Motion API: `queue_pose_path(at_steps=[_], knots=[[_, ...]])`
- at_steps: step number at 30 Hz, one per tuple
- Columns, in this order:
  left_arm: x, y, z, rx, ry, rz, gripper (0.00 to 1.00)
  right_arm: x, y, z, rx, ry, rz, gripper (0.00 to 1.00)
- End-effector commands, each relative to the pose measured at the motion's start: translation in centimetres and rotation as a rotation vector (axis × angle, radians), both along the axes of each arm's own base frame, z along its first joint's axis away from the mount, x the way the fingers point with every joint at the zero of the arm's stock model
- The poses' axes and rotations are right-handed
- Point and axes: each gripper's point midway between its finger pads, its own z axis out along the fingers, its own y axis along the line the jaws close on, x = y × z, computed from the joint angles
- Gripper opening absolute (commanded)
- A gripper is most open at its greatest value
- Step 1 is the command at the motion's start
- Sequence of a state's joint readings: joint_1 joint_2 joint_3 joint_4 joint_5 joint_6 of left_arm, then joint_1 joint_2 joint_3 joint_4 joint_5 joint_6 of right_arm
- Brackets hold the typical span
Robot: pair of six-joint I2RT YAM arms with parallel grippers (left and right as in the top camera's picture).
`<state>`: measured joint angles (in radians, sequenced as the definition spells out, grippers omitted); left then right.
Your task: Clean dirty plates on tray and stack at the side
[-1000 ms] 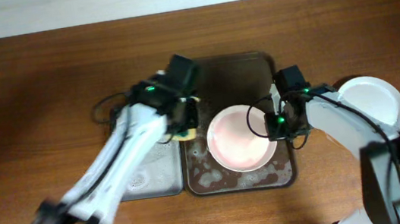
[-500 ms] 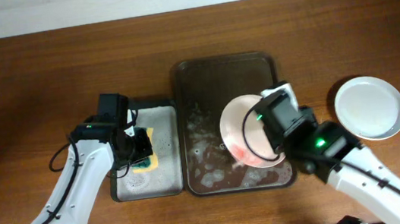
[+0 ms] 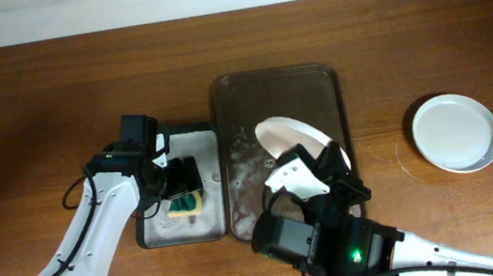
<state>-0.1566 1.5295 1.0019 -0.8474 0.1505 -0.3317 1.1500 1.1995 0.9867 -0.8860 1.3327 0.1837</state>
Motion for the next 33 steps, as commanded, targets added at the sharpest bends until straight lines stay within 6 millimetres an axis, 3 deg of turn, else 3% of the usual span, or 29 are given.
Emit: queue_pose_path(at_steps=[1,17,21,23,33], knots=[[0.1,-0.1,0.3,-0.011,-0.012,-0.006,1.0,-0.2,-0.4,2.2,0.005,-0.095,-0.032,0.04],[0.1,-0.1,0.3,-0.011,-0.012,-0.006,1.0,-0.2,-0.3,2.6,0.008,-0.098,-0.031,0.04],[0.1,-0.1,0.3,-0.011,-0.012,-0.006,0.99,-0.1,-0.2,2.8,-0.026,-0.092,-0.025,0.04],[0.1,-0.1,0.3,-0.011,-0.012,-0.006,1.0,-0.2,-0.8,3.8,-0.101,-0.127,-0.055,0.04],[0.1,-0.1,0.3,-0.011,-0.012,-0.006,1.0,0.2,1.1,3.0,-0.078,-0.058,0.023,0.04]])
